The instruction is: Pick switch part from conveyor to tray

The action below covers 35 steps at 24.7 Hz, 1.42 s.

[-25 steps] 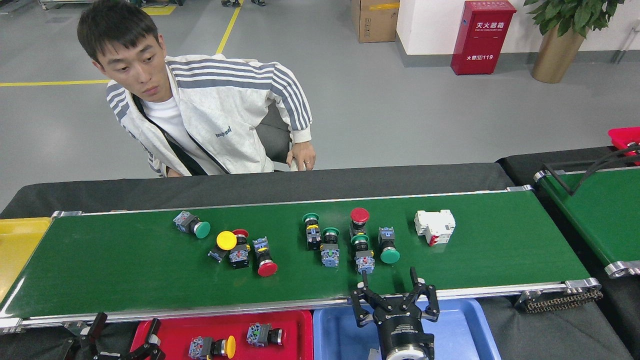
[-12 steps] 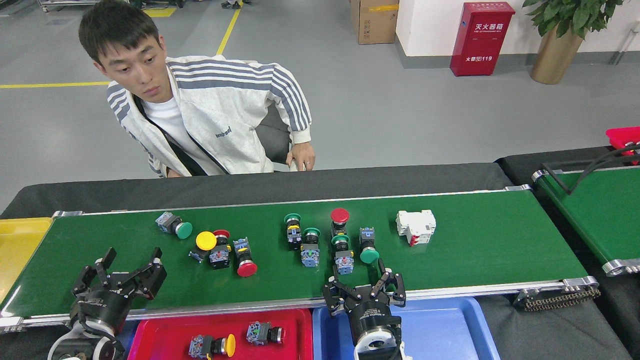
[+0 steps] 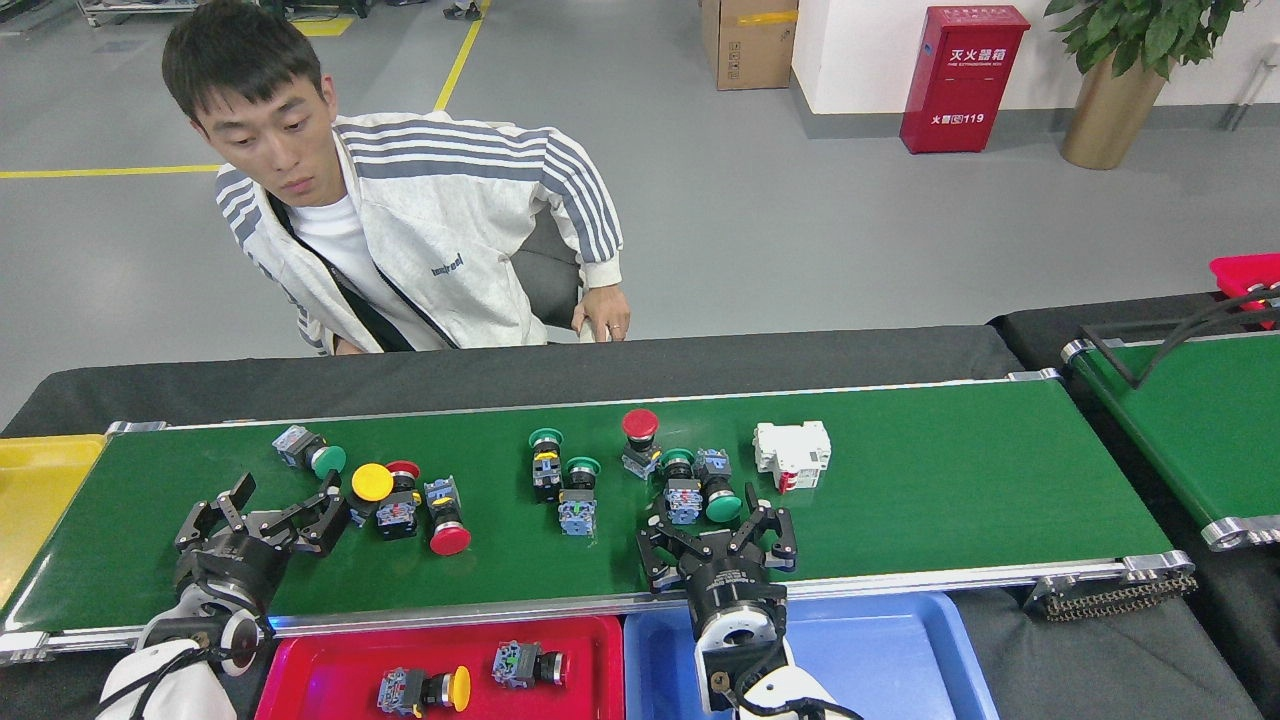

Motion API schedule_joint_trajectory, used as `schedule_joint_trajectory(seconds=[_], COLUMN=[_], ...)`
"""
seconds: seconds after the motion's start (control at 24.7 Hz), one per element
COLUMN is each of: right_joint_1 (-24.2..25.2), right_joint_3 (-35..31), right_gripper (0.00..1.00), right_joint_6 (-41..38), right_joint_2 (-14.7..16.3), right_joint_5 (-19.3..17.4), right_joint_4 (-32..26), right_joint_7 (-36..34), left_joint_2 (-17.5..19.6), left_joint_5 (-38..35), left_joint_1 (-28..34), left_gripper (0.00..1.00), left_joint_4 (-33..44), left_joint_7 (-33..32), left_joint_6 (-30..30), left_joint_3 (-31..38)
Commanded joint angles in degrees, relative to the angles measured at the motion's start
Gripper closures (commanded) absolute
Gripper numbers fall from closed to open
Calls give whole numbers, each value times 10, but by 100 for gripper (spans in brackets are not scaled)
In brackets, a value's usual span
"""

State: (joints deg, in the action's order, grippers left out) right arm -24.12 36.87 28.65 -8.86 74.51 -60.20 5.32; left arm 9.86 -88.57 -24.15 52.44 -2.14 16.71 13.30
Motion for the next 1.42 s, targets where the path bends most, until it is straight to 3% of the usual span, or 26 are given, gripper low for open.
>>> schedule_joint_trajectory(seconds=[0.0,0.24,0.28,0.4,0.57,0.65,0.73,0.77,0.85,0.89,1.01,1.09,1.25,1.38], right_joint_1=[-29,-42,-42,-39,4,33,52,59,63,64,63,63,68,103], right_joint_3=[24,33,32,33,39,74,108,123,162,176,191,189,162,66], right_gripper=[20,93,97,99,99,98,94,80,14,0,1,1,1,1], right_joint_6=[-11,-72,-77,-86,-131,-186,-240,-262,-283,-285,-298,-302,-295,-281], right_joint_2=[-5,-5,-4,-2,9,19,30,28,24,24,23,22,27,45], right_joint_5=[-30,-47,-47,-46,-39,-36,-34,-34,-33,-33,-34,-36,-38,-36], right_joint_4=[12,25,21,-7,-122,-181,-218,-224,-223,-223,-222,-223,-233,-256], right_joint_7=[-7,-7,-7,-8,-22,-22,-23,-23,-24,-25,-25,-24,-22,-23], left_joint_2=[7,8,9,17,32,38,40,40,42,46,54,59,61,62], left_joint_5=[0,0,0,0,1,1,1,1,1,1,1,3,2,2], left_joint_1=[-21,-39,-45,-60,-102,-122,-134,-136,-137,-138,-157,-164,-164,-164], left_gripper=[0,0,0,0,0,0,1,3,14,21,56,66,64,62], left_joint_4=[-14,-48,-58,-86,-154,-193,-219,-226,-235,-243,-291,-311,-315,-316], left_joint_7=[2,4,4,5,6,6,6,6,25,37,63,65,64,62], left_joint_6=[-4,-26,-33,-44,-68,-91,-127,-147,-180,-193,-220,-220,-217,-215], left_joint_3=[-1,-8,-8,-8,-8,-9,-9,-10,-23,-33,-56,-56,-57,-58])
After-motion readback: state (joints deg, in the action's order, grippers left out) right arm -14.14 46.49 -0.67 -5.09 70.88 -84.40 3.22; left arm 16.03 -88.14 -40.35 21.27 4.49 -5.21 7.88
